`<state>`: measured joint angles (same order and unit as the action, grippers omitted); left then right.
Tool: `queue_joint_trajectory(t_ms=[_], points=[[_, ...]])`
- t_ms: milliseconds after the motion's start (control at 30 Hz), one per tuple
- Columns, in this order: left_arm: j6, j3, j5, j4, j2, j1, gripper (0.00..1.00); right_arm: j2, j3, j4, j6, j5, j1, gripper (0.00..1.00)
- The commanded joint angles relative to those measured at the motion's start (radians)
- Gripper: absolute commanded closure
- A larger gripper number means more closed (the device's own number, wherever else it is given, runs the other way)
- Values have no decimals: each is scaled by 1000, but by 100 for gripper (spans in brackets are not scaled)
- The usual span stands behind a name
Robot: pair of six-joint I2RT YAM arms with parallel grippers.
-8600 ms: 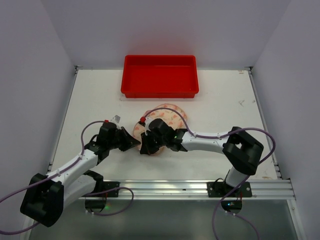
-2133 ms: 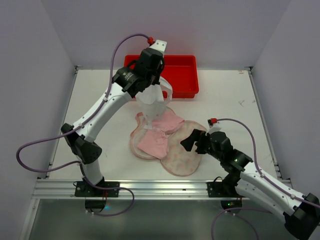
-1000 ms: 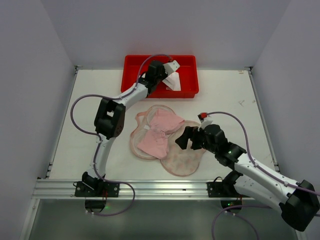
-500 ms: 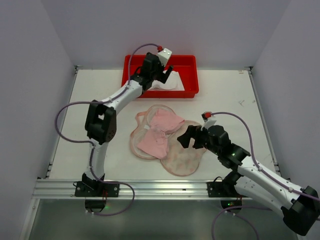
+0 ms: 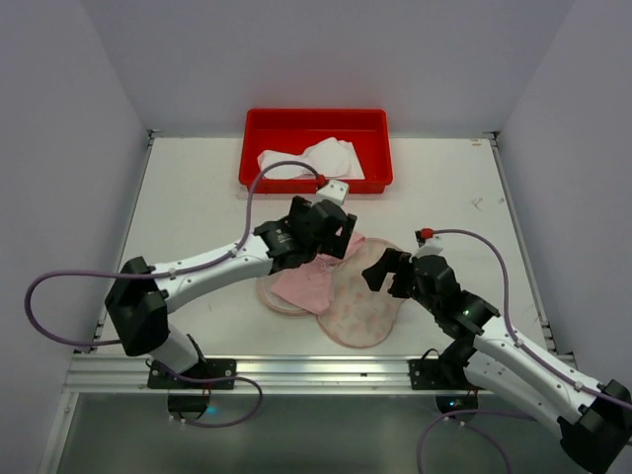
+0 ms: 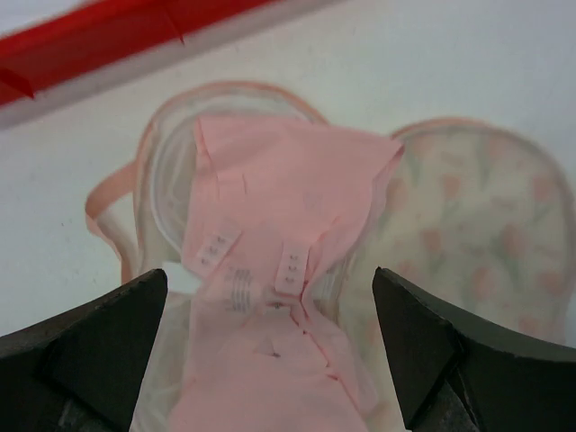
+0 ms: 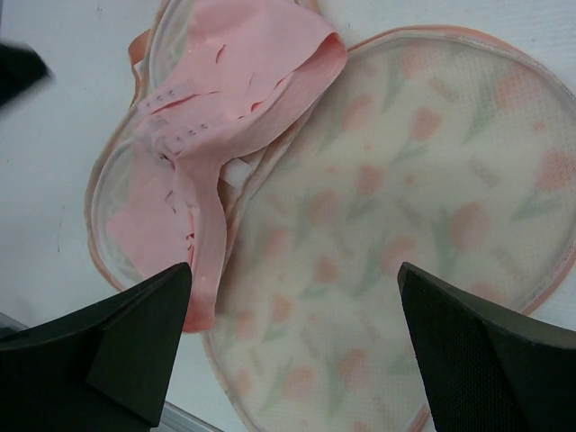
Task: Unzip the laundry bag and remove the bra
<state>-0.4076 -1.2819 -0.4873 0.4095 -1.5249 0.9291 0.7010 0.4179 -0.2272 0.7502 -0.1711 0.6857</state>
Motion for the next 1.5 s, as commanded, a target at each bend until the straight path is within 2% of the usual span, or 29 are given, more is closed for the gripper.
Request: queue_joint_trajectory(t_ms=[0,200,300,433,533,567,633,667,733,767,800,900,1033,1133,1200,1333,1400,1467], points=[[-148,38,-132,127,-62,71,0,-35,-16,0,35,-42,-5,1],[-165,-33,-215,212,-230,123,1,-96,-53,-23,54,-36,-6,1],[-180,-56,-269,230,-286,123,8,-126,-68,-34,69,-30,-6,1],[-178,-73,-251,229,-346,123,20,-155,-79,-35,75,-24,-6,1],[-186,-76,-214,230,-366,123,34,-164,-80,-41,71,-31,-5,1],[-186,-73,-208,230,-363,123,45,-166,-80,-41,71,-34,-5,1],[-183,-70,-201,230,-345,123,58,-170,-85,-41,75,-31,-5,1],[-181,-69,-201,239,-336,123,70,-172,-90,-41,77,-34,-5,1],[-175,-71,-218,253,-302,123,80,-184,-94,-41,80,-39,-6,1],[-172,-73,-226,268,-287,123,90,-187,-96,-41,80,-44,-6,1],[-159,-76,-247,276,-253,122,93,-192,-96,-41,77,-50,-5,1],[-120,-96,-278,281,-174,120,96,-198,-94,-41,72,-53,-6,1],[46,-137,-254,220,-80,97,100,-199,-91,-41,72,-64,-5,1],[174,-148,-243,119,-17,33,100,-202,-90,-41,66,-68,-5,1],[243,-165,-170,29,6,-50,100,-198,-88,-41,64,-74,-5,1],[518,-253,-120,-156,-23,-182,100,-172,-76,-40,60,-73,-5,1],[617,-312,-56,-185,-87,-220,100,-164,-70,-40,55,-73,-6,1],[667,-457,4,-175,-182,-263,100,-159,-62,-38,45,-68,-6,1]])
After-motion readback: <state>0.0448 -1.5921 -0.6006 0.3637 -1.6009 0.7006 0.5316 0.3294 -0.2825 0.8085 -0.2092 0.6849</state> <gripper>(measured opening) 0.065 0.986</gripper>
